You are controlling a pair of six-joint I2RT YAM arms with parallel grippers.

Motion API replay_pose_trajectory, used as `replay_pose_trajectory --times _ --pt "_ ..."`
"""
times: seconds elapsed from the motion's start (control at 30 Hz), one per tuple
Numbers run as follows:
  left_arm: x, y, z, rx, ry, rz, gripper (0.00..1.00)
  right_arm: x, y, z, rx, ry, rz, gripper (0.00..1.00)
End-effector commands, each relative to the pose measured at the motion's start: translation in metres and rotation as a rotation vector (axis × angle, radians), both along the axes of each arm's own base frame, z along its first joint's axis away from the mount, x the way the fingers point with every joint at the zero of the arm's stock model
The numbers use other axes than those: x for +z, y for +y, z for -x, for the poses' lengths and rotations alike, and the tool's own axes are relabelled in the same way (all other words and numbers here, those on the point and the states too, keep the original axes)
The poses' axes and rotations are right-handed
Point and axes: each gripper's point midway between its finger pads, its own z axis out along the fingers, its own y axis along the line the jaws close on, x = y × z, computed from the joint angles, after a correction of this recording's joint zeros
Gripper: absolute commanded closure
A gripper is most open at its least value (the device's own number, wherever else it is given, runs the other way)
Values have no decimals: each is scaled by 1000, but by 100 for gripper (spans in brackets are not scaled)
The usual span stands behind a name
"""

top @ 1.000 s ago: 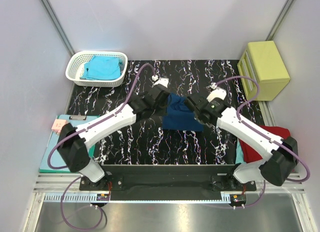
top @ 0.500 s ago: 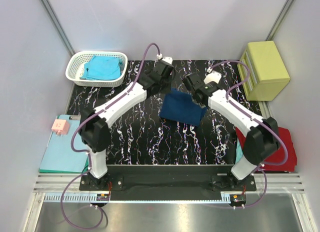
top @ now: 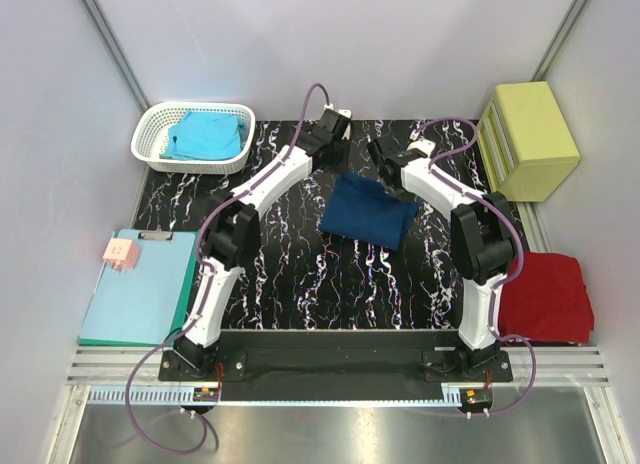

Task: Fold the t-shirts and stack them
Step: Fold the long partially folded tshirt into a neat square, then smooth out wrinkles on the folded tshirt

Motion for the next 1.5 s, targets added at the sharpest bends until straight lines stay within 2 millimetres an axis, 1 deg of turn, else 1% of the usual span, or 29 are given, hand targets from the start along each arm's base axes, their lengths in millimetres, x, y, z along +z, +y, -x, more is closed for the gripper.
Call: replay_pose_trajectory --times 0.0,0.07,0.1,0.17,0.2,0.37,0.43,0.47,0.5,0.53,0.57,0.6,0.63,0.67,0.7,0.77,0.8,0.83,0.87,0.9,0.93,0.97,1.0,1.07,1.1,1.13,1.2,1.3,1.47 --pt "36 -7 -28 -23 -78 93 97 10 -11 -25 -19 -46 -1 100" --pt "33 -7 -31 -29 -69 113 97 7 -16 -28 -23 -40 -1 100" --pt "26 -7 -33 -25 -58 111 96 2 -17 -28 -24 -29 2 100" --pt "21 -7 -35 -32 -47 124 95 -5 -20 -28 -25 -14 1 100" --pt "11 -7 -36 -35 -28 122 95 -11 -23 -28 -30 2 5 100" --pt "-11 -15 -31 -58 25 140 93 -29 -25 -23 -28 40 15 100" --pt "-19 -18 -29 -69 46 146 83 -35 -26 -20 -27 53 13 100" --pt "-18 -18 -29 -72 46 149 74 -37 -25 -19 -21 62 11 98" --pt "-20 -18 -28 -70 50 147 56 -39 -24 -19 -15 70 8 93" --pt "-20 -15 -29 -52 43 133 51 -39 -23 -20 -7 62 4 87" --pt "-4 -12 -29 -37 15 137 47 -36 -21 -22 13 52 2 72" --pt "5 -7 -32 -10 -16 120 39 -17 -19 -26 26 0 -14 66" --pt "8 -4 -31 -1 -37 113 36 -9 -18 -30 41 -44 -24 59" --pt "43 -3 -29 -7 -104 131 32 4 -16 -32 68 -72 -25 52" --pt "53 1 -29 9 -136 126 30 24 -13 -34 86 -118 -42 49" --pt "63 3 -21 0 -162 136 27 40 -3 -37 141 -141 -80 48" --pt "76 2 -16 -15 -172 159 27 49 3 -36 160 -156 -102 49" --pt "68 4 -11 -13 -154 152 27 50 8 -33 181 -151 -122 50" --pt "66 0 -4 -31 -138 168 28 49 21 -29 215 -143 -158 52" --pt "66 -2 1 -40 -133 174 29 46 27 -24 224 -133 -165 54" --pt "48 -2 9 -46 -101 162 30 38 29 -17 232 -114 -166 55" --pt "42 -5 16 -50 -80 172 32 31 36 -12 243 -96 -186 57" --pt "25 -6 26 -63 -37 169 33 19 41 -3 254 -67 -197 59" --pt "15 -16 38 -83 -15 186 35 3 54 8 278 -19 -237 60" --pt "2 -18 47 -98 12 179 36 -11 59 19 293 18 -244 60" --pt "-4 -25 52 -115 17 176 36 -18 68 23 313 41 -281 61" --pt "-18 -29 60 -131 49 165 37 -42 69 35 307 109 -297 62" --pt "-39 -33 69 -145 106 151 40 -60 73 47 313 169 -322 64" --pt "-69 -25 81 -140 189 104 43 -65 72 57 315 223 -327 64"
